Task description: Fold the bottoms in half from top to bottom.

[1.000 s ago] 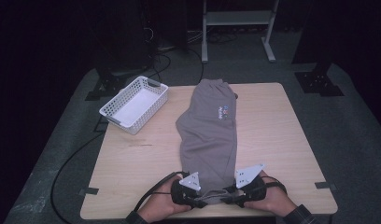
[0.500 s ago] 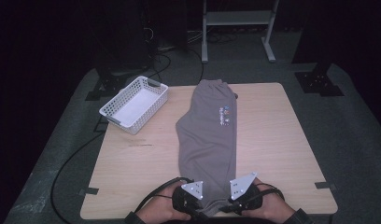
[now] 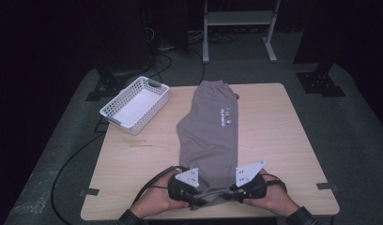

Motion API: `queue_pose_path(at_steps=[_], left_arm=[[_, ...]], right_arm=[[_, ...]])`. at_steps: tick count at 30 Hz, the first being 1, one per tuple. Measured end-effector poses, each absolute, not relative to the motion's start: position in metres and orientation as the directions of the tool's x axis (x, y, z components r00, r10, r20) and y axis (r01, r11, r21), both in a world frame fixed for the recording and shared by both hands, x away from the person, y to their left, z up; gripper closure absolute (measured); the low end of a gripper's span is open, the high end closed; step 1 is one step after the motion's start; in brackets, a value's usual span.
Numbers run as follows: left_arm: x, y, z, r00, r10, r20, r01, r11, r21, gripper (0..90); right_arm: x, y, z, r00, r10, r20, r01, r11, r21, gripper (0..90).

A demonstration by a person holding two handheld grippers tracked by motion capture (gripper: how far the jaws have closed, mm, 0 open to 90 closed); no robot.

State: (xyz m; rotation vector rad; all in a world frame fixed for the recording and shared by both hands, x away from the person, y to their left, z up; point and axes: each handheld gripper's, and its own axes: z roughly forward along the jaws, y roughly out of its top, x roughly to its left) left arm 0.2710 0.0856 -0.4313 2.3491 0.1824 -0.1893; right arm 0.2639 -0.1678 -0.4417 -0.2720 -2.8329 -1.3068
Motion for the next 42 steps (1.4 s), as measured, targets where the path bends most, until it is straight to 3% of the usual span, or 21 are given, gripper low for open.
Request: queue_pose_path(at_steps=[7, 14, 19, 25, 36, 42], left_arm=[[0.306, 0.085, -0.418, 0.982, 0.169, -0.081, 0.179, -0.712, 0.68, 79.1], [0.341, 0.079, -0.437, 0.971, 0.241, 0.0, 0.185, -0.747, 0.639, 78.8], [0.353, 0.069, -0.453, 0.967, 0.242, 0.08, 0.152, -0.798, 0.583, 77.6], [0.35, 0.067, -0.456, 0.973, 0.223, 0.055, 0.151, -0.802, 0.578, 78.3], [0.317, 0.06, -0.46, 0.983, 0.104, -0.148, 0.172, -0.787, 0.593, 78.2], [0.301, 0.058, -0.457, 0.985, 0.079, -0.153, 0.154, -0.8, 0.58, 78.3]], right_arm=[[0.293, -0.168, -0.43, -0.967, 0.255, 0.011, 0.169, 0.608, 0.775, 82.2], [0.325, -0.161, -0.448, -0.942, 0.334, -0.01, 0.216, 0.632, 0.745, 82.3], [0.338, -0.156, -0.463, -0.931, 0.363, -0.017, 0.248, 0.669, 0.7, 82.2], [0.335, -0.155, -0.467, -0.941, 0.338, -0.031, 0.23, 0.701, 0.675, 82.2], [0.308, -0.168, -0.465, -0.969, 0.238, 0.072, 0.228, 0.737, 0.637, 82.2], [0.291, -0.17, -0.463, -0.977, 0.191, 0.09, 0.205, 0.749, 0.63, 82.2]])
